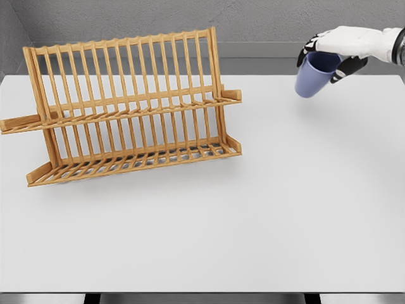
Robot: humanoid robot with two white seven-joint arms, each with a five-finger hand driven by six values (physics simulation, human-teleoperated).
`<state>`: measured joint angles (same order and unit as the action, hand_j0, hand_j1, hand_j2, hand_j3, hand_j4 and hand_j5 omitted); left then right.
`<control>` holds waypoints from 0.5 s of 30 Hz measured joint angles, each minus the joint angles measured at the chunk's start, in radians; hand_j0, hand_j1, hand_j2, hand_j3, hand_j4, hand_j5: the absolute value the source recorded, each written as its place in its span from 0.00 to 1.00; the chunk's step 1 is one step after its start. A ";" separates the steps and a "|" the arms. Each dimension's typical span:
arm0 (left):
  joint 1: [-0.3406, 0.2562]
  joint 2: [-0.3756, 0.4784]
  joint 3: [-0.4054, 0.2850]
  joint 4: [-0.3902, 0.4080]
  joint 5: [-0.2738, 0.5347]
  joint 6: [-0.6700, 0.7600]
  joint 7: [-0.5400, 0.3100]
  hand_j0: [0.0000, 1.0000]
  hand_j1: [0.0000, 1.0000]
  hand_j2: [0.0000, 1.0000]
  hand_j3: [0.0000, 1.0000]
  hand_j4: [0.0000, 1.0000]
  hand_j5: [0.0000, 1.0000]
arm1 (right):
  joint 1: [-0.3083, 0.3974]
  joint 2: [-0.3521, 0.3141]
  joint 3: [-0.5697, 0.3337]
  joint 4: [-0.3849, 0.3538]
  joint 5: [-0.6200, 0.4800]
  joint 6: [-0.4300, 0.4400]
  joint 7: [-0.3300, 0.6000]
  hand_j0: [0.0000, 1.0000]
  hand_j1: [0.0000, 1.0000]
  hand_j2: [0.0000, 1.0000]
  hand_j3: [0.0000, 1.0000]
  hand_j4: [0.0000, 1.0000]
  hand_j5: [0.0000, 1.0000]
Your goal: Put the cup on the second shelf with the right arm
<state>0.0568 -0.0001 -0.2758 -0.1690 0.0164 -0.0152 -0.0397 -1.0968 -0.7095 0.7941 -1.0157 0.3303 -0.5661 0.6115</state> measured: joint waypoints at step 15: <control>0.000 0.000 0.000 0.000 0.000 0.000 0.000 1.00 1.00 1.00 1.00 1.00 1.00 | 0.000 0.006 -0.039 -0.276 -0.001 0.001 0.001 0.65 0.65 0.65 0.65 0.65 0.65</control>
<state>0.0568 -0.0001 -0.2758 -0.1692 0.0166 -0.0152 -0.0397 -1.0968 -0.7033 0.7553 -1.2915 0.3289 -0.5650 0.6122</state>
